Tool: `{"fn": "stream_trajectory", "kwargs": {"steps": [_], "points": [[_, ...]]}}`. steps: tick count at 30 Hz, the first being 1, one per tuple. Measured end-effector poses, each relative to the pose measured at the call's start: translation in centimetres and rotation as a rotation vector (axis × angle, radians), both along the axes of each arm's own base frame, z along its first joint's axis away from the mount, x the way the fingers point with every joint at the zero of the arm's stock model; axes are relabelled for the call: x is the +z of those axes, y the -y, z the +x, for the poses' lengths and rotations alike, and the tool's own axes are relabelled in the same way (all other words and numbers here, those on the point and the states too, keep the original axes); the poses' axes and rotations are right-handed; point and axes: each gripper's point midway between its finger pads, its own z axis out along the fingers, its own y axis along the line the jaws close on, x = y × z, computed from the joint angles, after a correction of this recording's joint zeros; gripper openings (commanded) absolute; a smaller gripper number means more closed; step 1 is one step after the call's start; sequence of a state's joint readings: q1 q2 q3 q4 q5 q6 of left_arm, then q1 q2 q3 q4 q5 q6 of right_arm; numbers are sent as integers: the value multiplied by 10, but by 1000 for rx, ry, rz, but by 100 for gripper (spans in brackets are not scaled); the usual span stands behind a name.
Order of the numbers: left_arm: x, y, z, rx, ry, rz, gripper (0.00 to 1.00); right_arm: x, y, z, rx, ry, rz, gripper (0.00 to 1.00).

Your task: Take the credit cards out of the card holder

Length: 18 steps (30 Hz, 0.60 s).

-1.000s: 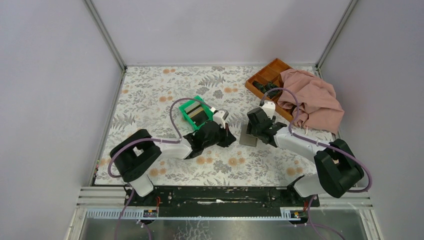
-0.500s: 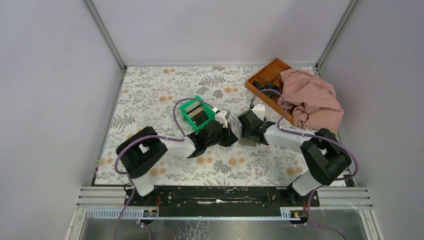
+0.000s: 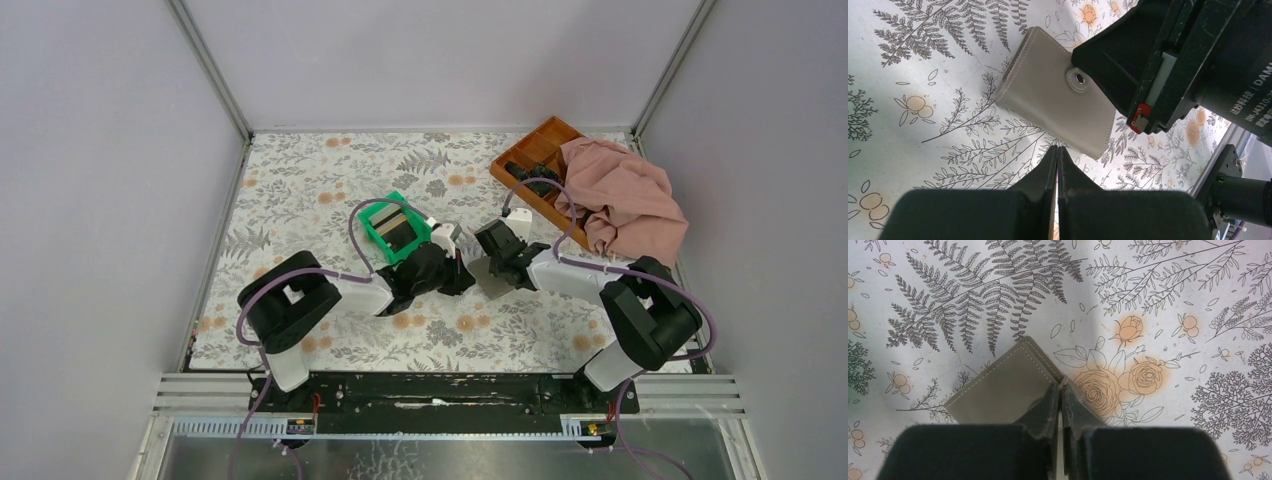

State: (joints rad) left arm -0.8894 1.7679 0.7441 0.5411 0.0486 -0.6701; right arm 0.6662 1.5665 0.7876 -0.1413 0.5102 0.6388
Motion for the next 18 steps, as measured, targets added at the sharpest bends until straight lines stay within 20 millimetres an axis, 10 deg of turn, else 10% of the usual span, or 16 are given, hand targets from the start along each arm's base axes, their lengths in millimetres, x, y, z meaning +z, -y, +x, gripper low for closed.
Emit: {"fn": "stream_trajectory", "kwargs": {"steps": [18], "points": [[-7, 1, 1, 12, -16, -1, 29, 1, -24, -16, 78, -7, 184, 0]]}}
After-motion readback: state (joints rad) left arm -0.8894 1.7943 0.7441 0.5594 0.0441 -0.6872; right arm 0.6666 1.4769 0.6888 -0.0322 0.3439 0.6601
